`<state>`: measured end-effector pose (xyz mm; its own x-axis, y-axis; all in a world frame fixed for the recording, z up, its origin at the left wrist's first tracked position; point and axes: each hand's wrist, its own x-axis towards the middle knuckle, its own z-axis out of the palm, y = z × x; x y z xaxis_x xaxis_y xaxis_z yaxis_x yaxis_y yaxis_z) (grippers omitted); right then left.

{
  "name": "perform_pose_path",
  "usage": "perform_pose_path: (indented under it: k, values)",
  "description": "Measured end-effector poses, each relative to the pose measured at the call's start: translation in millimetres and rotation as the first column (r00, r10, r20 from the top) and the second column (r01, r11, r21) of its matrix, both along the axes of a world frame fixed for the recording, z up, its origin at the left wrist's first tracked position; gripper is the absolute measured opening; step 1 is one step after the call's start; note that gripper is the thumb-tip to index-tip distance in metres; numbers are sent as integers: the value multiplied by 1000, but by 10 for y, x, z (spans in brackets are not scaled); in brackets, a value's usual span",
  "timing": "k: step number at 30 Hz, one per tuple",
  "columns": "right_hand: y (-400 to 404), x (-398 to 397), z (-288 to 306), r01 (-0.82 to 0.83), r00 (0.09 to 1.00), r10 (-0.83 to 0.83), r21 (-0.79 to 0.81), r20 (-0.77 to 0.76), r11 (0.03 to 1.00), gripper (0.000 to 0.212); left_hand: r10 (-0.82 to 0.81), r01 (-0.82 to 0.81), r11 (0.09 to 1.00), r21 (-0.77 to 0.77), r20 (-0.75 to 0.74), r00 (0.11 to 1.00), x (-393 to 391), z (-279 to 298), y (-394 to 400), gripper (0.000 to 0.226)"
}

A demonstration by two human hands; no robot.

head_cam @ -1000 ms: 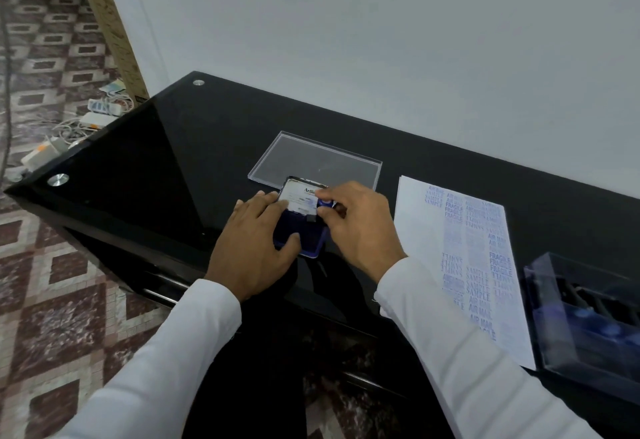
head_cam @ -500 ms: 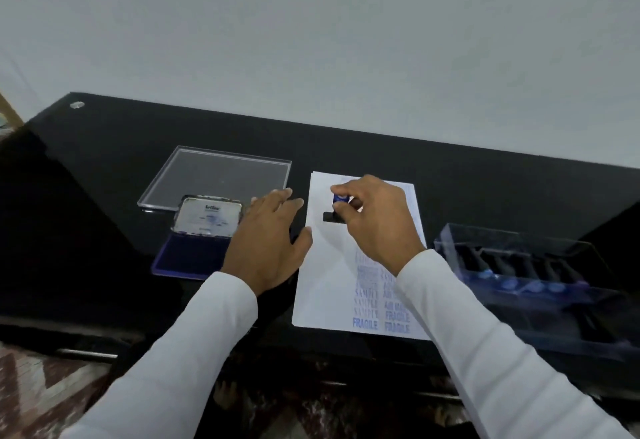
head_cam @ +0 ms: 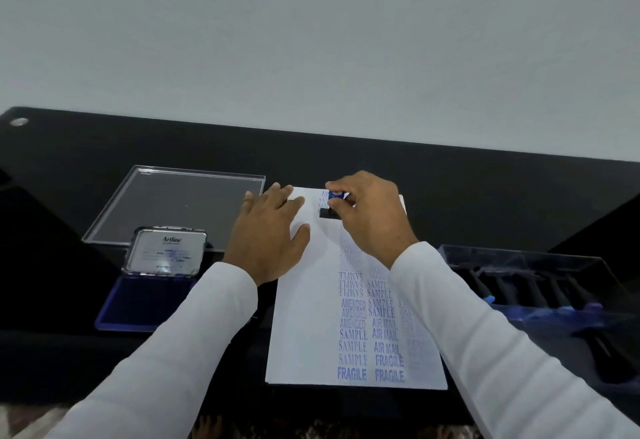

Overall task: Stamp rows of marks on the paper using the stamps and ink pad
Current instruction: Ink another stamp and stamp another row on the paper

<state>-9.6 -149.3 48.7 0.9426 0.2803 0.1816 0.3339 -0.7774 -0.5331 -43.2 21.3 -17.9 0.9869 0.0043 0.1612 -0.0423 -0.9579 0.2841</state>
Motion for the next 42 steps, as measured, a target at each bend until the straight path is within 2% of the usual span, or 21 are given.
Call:
perform_pose_path:
  k: [5, 24, 42]
  values:
    - [59, 89, -89, 3, 1000, -3, -17, -31, 1000, 28, -16, 17, 1000, 12, -43, 999, 2, -129, 28, 64]
    - [103, 166, -145, 8, 998, -12, -87, -54, 996, 29, -25, 24, 999, 27, 11, 1000, 7, -205, 41, 63]
    - [65, 200, -220, -2, 1000, 3, 8, -22, 1000, 23, -16, 15, 999, 53, 34, 999, 5, -229, 40, 60]
